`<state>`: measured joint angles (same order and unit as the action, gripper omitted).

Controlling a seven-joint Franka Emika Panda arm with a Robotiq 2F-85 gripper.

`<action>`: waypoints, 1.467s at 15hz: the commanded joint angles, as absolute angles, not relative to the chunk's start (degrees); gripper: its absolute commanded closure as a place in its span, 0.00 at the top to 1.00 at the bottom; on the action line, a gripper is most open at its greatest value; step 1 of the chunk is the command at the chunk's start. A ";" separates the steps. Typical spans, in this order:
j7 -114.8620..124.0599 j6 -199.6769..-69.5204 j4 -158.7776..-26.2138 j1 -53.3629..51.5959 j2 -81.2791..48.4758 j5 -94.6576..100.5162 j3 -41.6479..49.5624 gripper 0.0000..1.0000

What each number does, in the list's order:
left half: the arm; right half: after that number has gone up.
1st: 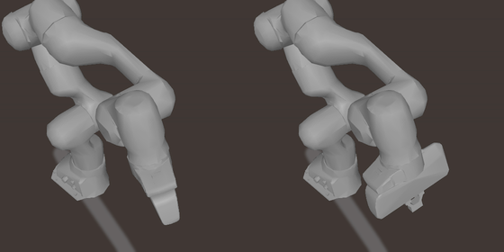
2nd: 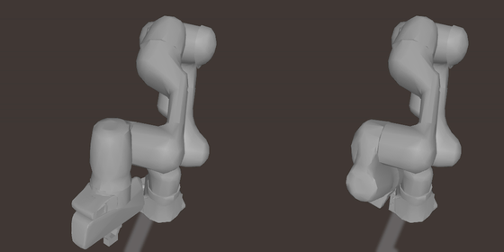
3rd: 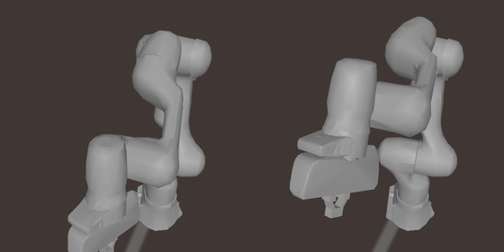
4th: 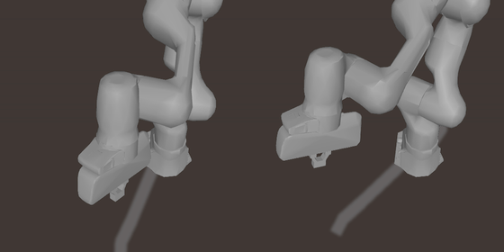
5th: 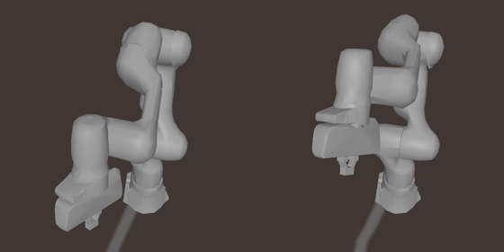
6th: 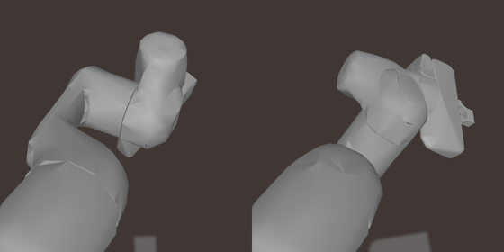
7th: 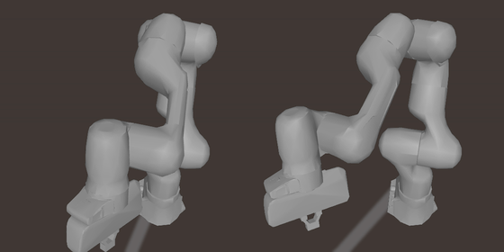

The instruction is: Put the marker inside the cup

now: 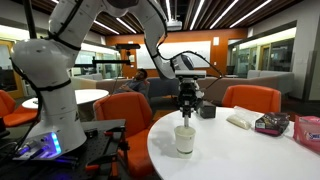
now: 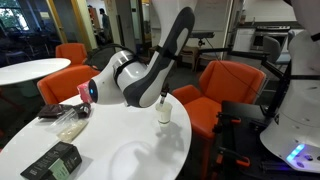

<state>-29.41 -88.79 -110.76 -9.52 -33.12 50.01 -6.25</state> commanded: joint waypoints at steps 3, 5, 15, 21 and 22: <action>-26.15 -84.68 -106.50 -10.15 -37.82 51.46 -6.81 0.05; -25.48 -82.83 -105.45 -10.50 -39.24 51.85 -6.65 0.44; -34.26 -94.18 -110.24 -5.15 -28.78 46.12 -12.87 1.00; -46.83 -107.91 -115.30 -0.67 -20.72 36.27 -12.56 1.00; -49.09 -110.59 -116.59 0.00 -19.54 34.26 -12.34 1.00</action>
